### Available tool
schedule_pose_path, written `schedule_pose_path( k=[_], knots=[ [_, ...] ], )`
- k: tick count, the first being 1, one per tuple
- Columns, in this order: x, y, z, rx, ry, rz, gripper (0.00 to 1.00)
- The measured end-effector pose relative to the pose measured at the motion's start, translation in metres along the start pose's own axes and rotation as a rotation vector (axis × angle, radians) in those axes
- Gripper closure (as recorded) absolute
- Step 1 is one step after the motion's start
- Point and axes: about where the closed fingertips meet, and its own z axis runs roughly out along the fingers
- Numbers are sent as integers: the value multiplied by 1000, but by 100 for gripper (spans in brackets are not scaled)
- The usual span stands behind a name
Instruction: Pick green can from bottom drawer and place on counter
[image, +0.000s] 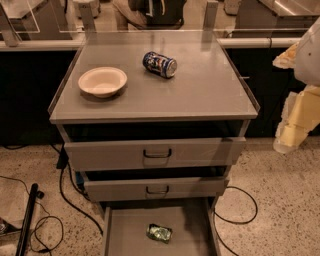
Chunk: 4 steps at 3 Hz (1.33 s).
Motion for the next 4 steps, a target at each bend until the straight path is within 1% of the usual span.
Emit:
schedule_pose_path(
  k=[1, 2, 3, 4],
  knots=[
    [0, 0, 0, 0, 0, 0, 0],
    [-1, 11, 21, -31, -16, 16, 0],
    [4, 29, 55, -66, -65, 27, 0],
    [8, 55, 88, -68, -150, 31, 0]
  ],
)
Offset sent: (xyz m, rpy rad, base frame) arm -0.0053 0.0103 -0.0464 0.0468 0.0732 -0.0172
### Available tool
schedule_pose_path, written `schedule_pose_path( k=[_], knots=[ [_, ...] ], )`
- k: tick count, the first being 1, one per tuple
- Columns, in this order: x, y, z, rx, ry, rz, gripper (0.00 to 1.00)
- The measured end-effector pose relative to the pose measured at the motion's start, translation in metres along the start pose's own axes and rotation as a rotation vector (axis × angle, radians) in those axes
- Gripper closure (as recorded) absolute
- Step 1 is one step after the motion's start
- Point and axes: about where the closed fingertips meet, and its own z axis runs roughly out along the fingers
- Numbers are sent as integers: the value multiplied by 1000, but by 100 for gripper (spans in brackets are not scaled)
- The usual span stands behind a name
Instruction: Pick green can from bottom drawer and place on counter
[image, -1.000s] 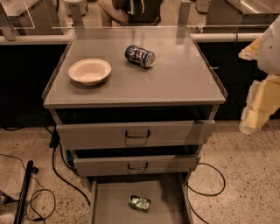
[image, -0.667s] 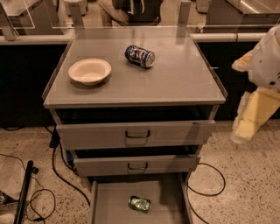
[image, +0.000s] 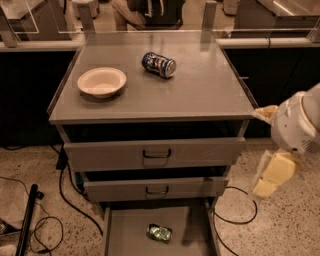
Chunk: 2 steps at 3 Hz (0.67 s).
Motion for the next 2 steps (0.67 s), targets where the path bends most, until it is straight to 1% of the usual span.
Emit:
schedule_pose_path(
  k=[1, 2],
  knots=[
    [14, 22, 36, 29, -90, 6, 0],
    [28, 31, 73, 43, -107, 16, 0]
  ],
)
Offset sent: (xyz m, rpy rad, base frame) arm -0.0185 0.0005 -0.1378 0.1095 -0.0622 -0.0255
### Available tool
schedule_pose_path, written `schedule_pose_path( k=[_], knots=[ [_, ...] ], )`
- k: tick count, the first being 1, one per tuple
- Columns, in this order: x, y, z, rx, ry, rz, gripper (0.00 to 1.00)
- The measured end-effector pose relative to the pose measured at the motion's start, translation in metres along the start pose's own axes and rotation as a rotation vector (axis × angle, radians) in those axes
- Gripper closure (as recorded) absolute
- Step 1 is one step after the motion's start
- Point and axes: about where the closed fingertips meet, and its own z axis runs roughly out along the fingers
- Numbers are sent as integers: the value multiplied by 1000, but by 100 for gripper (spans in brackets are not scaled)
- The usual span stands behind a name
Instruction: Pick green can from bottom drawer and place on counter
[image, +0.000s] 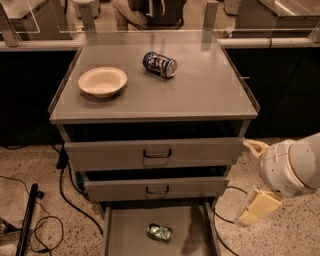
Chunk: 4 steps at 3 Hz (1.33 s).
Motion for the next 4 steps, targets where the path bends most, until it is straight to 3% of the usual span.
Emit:
schedule_pose_path(
  k=[1, 2, 4],
  knots=[
    [0, 0, 0, 0, 0, 0, 0],
    [6, 4, 17, -32, 19, 20, 0],
    [44, 20, 105, -132, 25, 121, 0]
  ],
)
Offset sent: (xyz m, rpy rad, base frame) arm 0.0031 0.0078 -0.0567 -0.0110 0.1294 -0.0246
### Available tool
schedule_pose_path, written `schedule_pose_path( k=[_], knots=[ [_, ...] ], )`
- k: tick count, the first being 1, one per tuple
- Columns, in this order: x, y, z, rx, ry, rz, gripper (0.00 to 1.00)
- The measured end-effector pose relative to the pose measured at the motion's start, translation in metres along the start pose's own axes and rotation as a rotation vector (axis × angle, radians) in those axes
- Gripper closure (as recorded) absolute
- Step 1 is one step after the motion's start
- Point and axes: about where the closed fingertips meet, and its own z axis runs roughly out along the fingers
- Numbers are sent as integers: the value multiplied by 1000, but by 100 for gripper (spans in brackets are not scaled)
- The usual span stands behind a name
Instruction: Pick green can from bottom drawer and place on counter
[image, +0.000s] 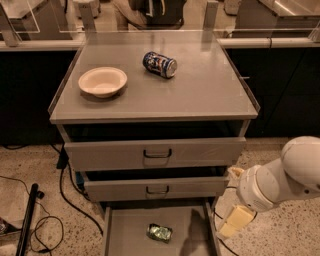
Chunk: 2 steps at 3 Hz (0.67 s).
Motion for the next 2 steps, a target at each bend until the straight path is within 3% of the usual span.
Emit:
schedule_pose_path(
  k=[2],
  knots=[
    [14, -9, 53, 21, -126, 38, 0]
  ],
)
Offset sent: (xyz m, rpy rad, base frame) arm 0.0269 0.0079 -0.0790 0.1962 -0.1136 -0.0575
